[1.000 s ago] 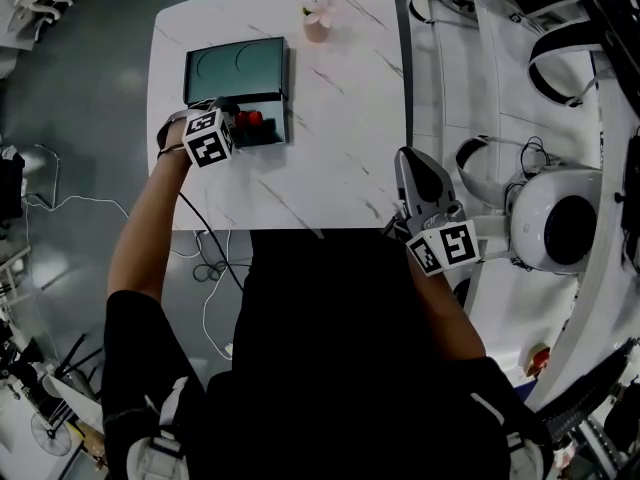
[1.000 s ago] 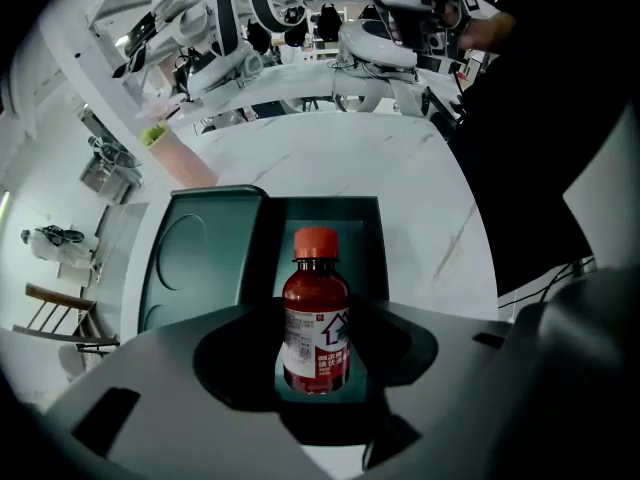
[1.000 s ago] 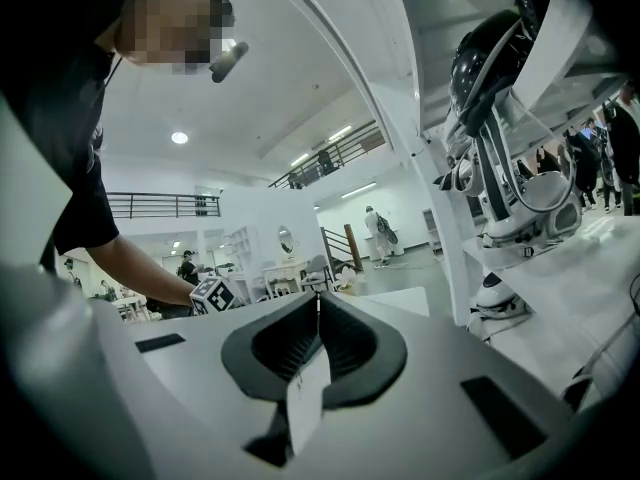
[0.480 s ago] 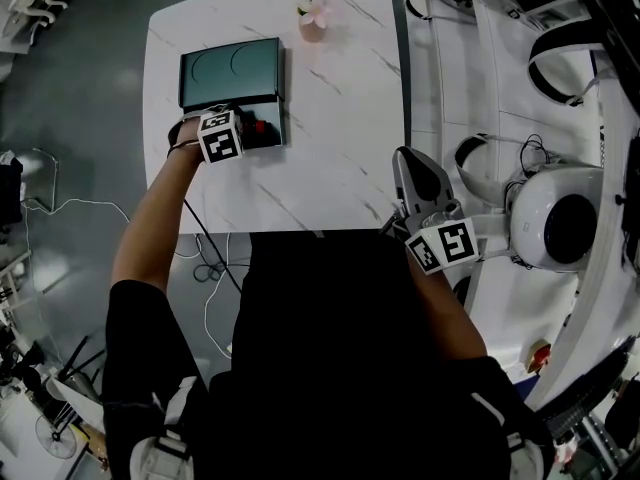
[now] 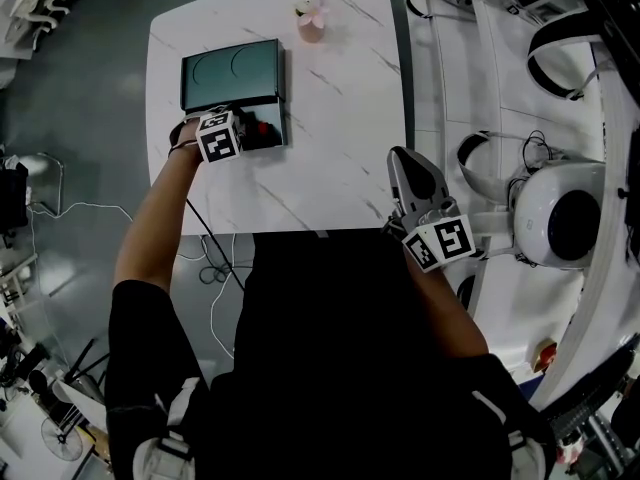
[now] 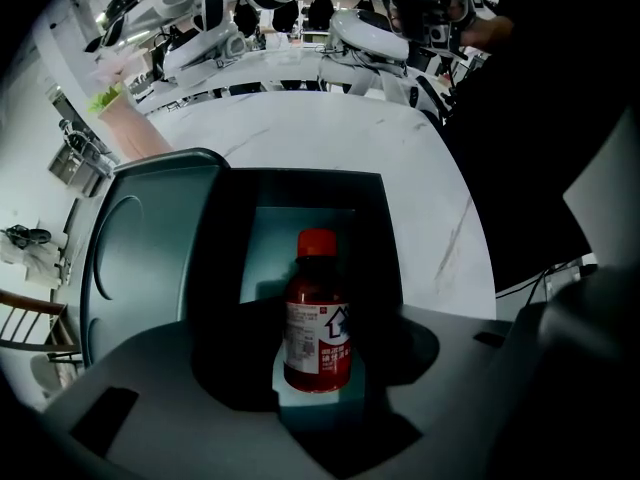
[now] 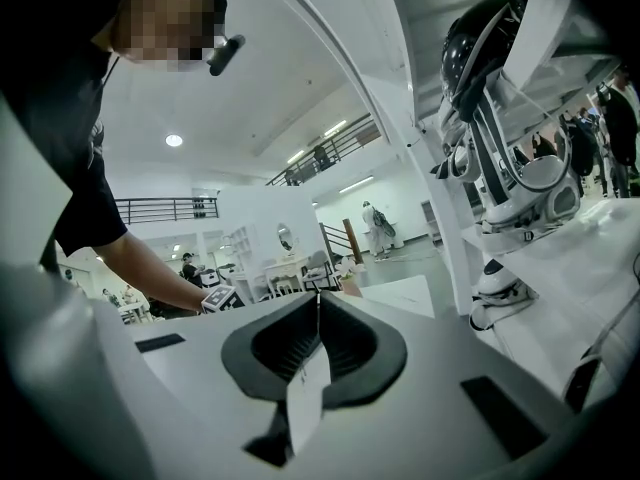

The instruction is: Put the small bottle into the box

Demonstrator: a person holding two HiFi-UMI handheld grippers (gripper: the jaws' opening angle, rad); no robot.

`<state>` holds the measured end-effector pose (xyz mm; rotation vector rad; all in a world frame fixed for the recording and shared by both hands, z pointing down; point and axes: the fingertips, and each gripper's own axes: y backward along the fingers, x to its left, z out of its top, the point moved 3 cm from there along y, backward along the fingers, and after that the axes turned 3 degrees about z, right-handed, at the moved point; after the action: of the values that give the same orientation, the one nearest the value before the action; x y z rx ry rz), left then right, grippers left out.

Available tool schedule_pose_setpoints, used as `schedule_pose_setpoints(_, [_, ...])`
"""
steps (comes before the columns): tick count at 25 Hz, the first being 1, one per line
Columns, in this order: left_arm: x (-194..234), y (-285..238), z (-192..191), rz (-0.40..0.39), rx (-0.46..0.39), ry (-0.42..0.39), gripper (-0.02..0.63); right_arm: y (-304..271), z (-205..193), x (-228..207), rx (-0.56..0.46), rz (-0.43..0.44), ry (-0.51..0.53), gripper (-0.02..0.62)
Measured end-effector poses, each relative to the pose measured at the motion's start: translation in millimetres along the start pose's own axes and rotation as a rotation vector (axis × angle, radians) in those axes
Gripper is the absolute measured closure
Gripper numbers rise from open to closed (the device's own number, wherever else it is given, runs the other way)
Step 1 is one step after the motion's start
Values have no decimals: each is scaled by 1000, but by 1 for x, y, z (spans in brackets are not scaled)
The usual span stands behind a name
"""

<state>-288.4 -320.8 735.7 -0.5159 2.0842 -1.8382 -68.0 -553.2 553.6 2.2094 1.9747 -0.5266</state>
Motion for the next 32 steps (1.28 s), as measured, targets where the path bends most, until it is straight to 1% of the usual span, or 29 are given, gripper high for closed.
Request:
schedule_pose_setpoints(2, [0,6,-2,-4,-15,5,371,1,0,0,-3,1,-2,561])
schedule_pose_setpoints(5, [2,29,-2,1,-40,3,373,4,1,1,-8,-2,-6,561])
schedule_pose_setpoints(8, [12,60,-1,63,-92,16,373,3,2,4,-17,5,0,561])
schedule_pose_setpoints(10, [19,86,3,124,-164,51,380,1,3,8,-24,16,6,561])
schedule_pose_setpoints(11, [22,101,5,159,-213,76,397,0,4,10,-27,23,11,561])
schedule_pose_setpoints(13, [25,131,11,233,-328,133,475,-3,8,14,-34,36,21,561])
schedule_pose_setpoints(15, [25,160,14,300,-452,193,509,-6,12,18,-44,46,31,561])
schedule_pose_setpoints(17, [21,189,13,352,-593,276,541,-9,17,24,-53,52,52,561])
schedule_pose_setpoints(18, [17,205,12,368,-683,334,570,-10,21,27,-55,54,74,561])
schedule_pose_setpoints(20, [8,236,10,396,-880,451,586,-12,28,35,-59,54,138,561])
schedule_pose_setpoints(21, [2,250,7,421,-967,496,588,-13,31,39,-62,53,167,561])
schedule_pose_setpoints(23, [-11,276,0,486,-1117,571,591,-16,38,47,-72,55,205,561])
schedule_pose_setpoints(25, [-24,297,-15,570,-1254,662,591,-20,42,59,-77,61,238,561])
schedule_pose_setpoints(26, [-31,306,-25,624,-1308,715,591,-23,43,67,-76,65,260,561])
schedule_pose_setpoints(28, [-47,317,-49,746,-1373,800,591,-29,45,87,-74,75,317,561])
schedule_pose_setpoints(30, [-68,324,-75,863,-1397,851,591,-34,48,112,-80,93,368,561])
schedule_pose_setpoints(32, [-94,328,-101,972,-1418,885,591,-39,46,140,-89,116,407,561])
